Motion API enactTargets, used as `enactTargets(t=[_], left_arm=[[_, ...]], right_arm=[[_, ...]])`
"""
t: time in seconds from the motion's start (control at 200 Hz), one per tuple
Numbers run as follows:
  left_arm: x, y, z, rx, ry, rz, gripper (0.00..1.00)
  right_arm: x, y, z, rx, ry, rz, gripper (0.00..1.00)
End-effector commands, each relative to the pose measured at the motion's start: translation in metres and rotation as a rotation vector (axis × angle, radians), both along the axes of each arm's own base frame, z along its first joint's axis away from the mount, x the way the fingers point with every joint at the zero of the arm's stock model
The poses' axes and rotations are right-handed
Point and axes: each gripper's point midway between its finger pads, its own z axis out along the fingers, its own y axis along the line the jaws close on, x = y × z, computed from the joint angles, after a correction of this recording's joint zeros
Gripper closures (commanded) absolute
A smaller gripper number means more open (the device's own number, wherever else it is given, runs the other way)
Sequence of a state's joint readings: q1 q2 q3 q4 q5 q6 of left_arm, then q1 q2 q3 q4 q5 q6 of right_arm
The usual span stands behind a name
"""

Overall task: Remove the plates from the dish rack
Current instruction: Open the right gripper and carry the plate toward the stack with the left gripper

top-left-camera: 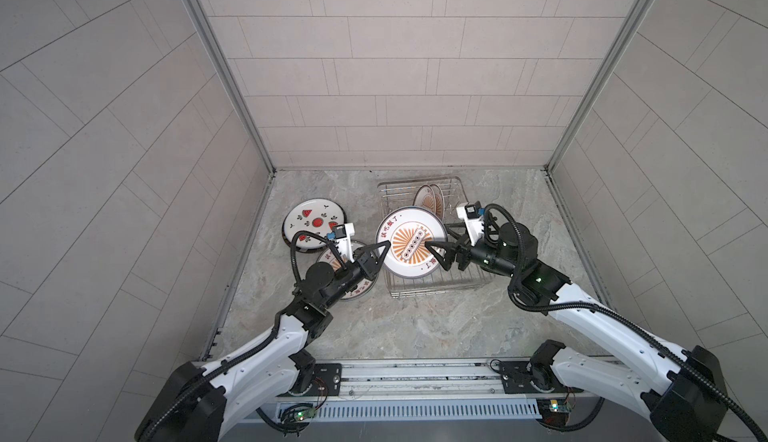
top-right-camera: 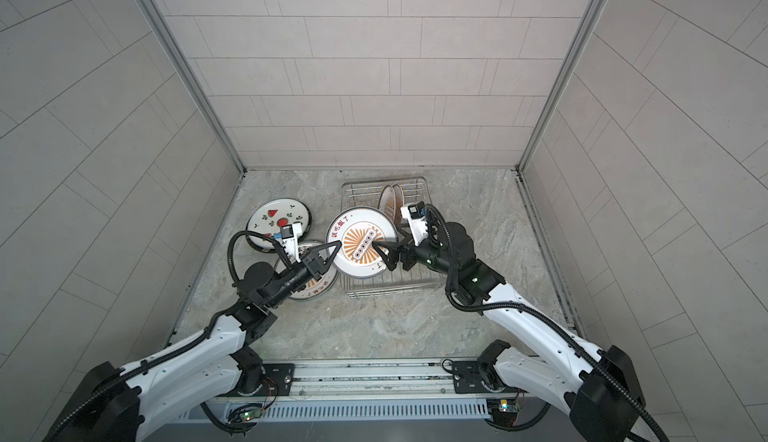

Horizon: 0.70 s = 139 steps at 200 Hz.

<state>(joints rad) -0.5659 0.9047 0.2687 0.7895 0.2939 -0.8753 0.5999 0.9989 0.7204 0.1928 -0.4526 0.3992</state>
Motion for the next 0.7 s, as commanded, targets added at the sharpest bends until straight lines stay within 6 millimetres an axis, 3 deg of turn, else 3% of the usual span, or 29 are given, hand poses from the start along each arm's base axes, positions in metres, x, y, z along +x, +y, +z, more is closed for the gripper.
enactTargets(t=[0.0, 0.27, 0.515, 0.691], left_arm=[[0.009, 0.018, 0.002, -0.033, 0.007, 0.087, 1.0], [0.02, 0.042, 0.003, -0.116, 0.043, 0.124, 1.0], [0.033, 0.09, -0.026, -0.119, 0.177, 0.331, 1.0], [0.025, 0.124, -0.036, -0.124, 0.231, 0.475, 1.0]], right_arm=[[-0.004, -0.001, 0.008, -0.006, -0.039, -0.006, 0.01], [0.005, 0.008, 0.005, -0.057, -0.021, -0.036, 0.01], [0.02, 0.028, -0.013, -0.163, 0.021, -0.064, 0.0], [0.024, 0.048, -0.022, -0.236, 0.014, -0.053, 0.0]])
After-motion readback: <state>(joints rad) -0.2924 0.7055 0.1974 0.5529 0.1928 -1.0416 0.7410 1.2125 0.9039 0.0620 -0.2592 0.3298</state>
